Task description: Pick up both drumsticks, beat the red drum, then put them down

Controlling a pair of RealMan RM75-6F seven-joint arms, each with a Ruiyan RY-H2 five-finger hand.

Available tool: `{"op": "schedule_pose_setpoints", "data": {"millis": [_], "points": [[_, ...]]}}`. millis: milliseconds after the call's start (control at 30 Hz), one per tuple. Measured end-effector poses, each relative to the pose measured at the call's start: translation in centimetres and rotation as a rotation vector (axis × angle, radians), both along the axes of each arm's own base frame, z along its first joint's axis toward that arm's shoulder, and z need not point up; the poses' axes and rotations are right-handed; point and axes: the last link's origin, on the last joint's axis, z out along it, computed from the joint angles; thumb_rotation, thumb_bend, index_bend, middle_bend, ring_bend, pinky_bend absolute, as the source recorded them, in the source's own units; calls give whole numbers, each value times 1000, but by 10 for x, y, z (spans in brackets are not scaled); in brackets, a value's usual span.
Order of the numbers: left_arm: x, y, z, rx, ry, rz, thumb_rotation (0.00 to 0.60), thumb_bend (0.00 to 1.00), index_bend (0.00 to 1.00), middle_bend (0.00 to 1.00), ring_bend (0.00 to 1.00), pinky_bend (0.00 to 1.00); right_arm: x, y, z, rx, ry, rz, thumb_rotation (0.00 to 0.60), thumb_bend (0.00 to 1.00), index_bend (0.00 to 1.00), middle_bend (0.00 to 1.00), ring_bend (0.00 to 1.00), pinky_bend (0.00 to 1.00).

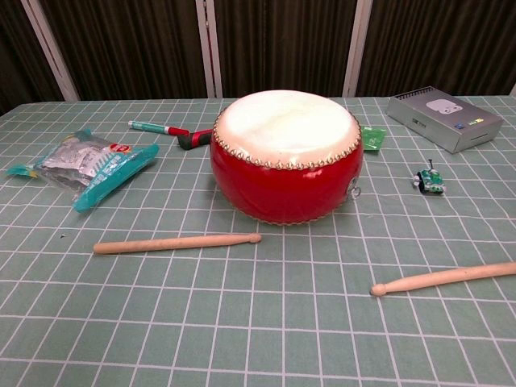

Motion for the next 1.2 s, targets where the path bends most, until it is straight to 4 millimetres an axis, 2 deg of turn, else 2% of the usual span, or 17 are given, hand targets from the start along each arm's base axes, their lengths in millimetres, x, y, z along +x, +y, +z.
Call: {"op": "schedule_pose_setpoints", "data": {"millis": [767,833,867,900,933,967,1000,1033,1100,1200], "points": [[1,-2,-1,-4,-6,4,600,0,0,0,0,95,0,0,-1,3,-6,-3,600,308,0,0,2,73],[2,-2,-2,-11,-9,6,600,0,0,27,43,139,0,0,-1,4,-3,-5,600,308,0,0,2,73],[3,-2,-2,-14,-10,6,600,4,0,88,106,203,0,1,-1,4,-4,-7,600,308,0,0,2,73],[3,-1,-3,-18,-12,5,600,24,2,244,263,358,0,1,-1,3,-5,-8,600,308,0,0,2,73],[5,-1,-3,-20,-14,2,600,62,21,454,471,559,0,1,0,2,-6,-10,600,308,0,0,2,74],[6,0,-3,-20,-13,-2,600,90,47,590,603,686,-1,1,-1,2,-7,-12,600,308,0,0,2,73],[8,2,-4,-18,-12,-11,600,130,109,749,766,836,-1,1,-1,3,-7,-13,600,308,0,0,2,73],[10,3,-5,-18,-16,-18,600,155,189,855,872,929,-1,1,-1,5,-6,-15,600,308,0,0,2,73],[16,6,-9,-31,-40,-25,600,202,319,963,971,994,-1,0,-2,8,-3,-16,600,308,0,0,2,74],[25,11,-18,-74,-80,-14,600,252,431,1000,1000,1000,0,0,-2,8,-3,-13,600,307,0,0,2,74]]}}
